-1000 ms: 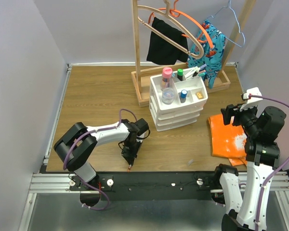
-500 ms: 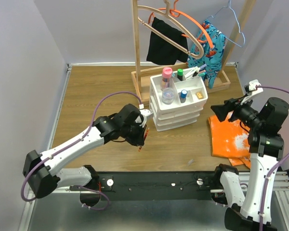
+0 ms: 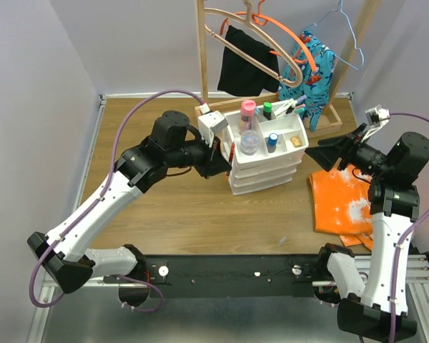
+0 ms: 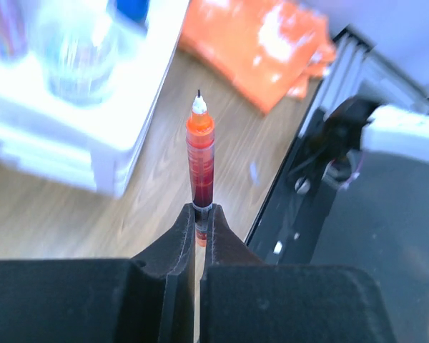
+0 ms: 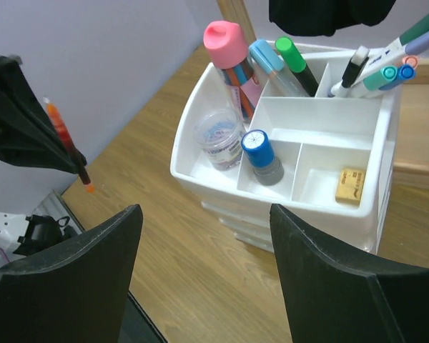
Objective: Sort the stationery into containers
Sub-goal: Pick up the pen from the corner of the board.
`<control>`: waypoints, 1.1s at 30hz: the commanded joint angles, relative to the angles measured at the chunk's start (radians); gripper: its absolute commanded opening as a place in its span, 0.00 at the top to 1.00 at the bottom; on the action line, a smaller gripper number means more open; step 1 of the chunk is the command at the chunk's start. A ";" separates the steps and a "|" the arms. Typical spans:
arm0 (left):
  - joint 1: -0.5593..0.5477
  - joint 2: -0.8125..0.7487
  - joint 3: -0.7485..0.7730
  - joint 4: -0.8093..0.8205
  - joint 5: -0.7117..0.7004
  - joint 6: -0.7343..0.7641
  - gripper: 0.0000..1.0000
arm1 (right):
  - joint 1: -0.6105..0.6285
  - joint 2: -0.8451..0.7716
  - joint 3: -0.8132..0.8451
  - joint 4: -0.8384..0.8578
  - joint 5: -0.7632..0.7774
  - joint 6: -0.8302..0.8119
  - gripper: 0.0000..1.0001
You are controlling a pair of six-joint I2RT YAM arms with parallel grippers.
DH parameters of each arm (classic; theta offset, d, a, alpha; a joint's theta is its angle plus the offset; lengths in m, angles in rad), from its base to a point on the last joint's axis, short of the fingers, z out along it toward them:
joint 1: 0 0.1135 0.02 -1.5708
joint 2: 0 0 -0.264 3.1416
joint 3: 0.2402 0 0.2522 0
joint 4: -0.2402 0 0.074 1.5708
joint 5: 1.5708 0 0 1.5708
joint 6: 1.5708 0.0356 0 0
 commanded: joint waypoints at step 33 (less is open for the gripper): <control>0.121 0.107 0.239 0.196 0.198 -0.077 0.92 | 0.585 0.506 0.633 -0.141 0.216 -0.423 0.19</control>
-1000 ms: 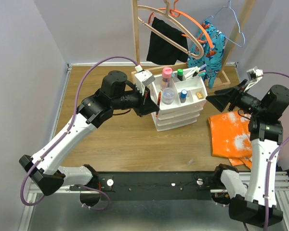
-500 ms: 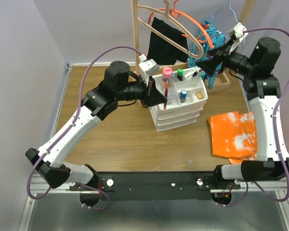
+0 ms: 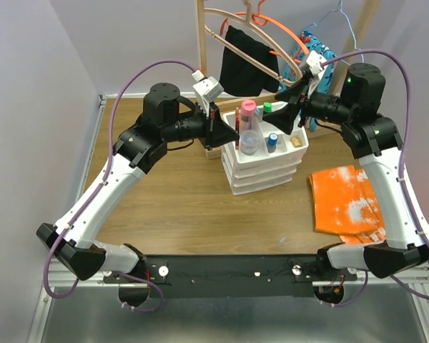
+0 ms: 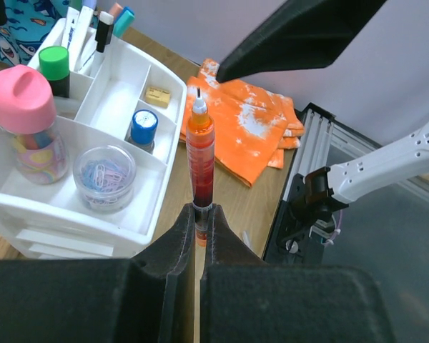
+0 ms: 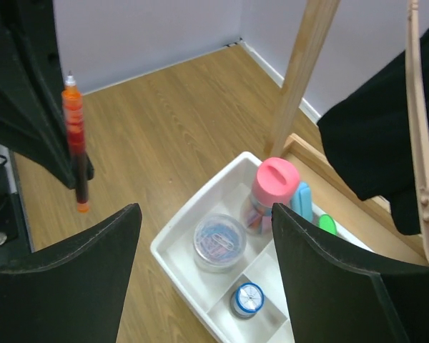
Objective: Sort the stationery into containers
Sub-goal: Pick up the pen from the corner of the board.
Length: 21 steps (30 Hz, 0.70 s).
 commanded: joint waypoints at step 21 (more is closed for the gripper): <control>0.016 0.059 0.023 0.120 0.071 -0.095 0.93 | 0.083 0.103 0.077 0.134 -0.236 0.155 0.18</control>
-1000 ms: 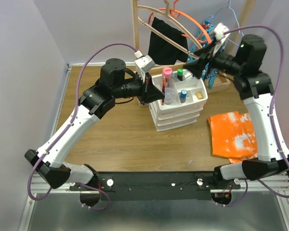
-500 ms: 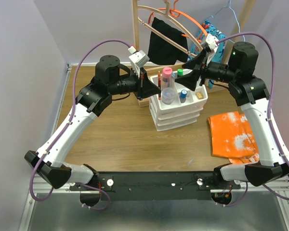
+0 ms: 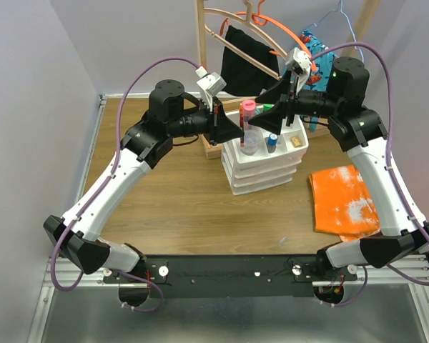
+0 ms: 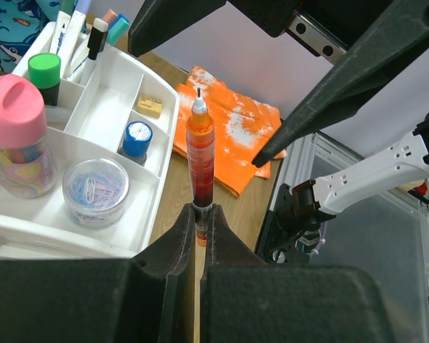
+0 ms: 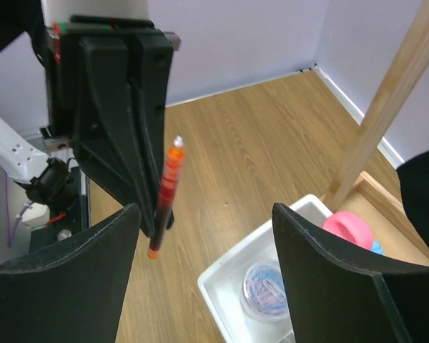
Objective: Sort the stationery into containers
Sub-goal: Pick up the pen from the corner of the board.
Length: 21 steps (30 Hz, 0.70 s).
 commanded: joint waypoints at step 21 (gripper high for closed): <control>0.004 0.016 0.029 0.065 0.030 -0.033 0.92 | 0.086 0.094 0.041 0.110 -0.048 0.159 0.70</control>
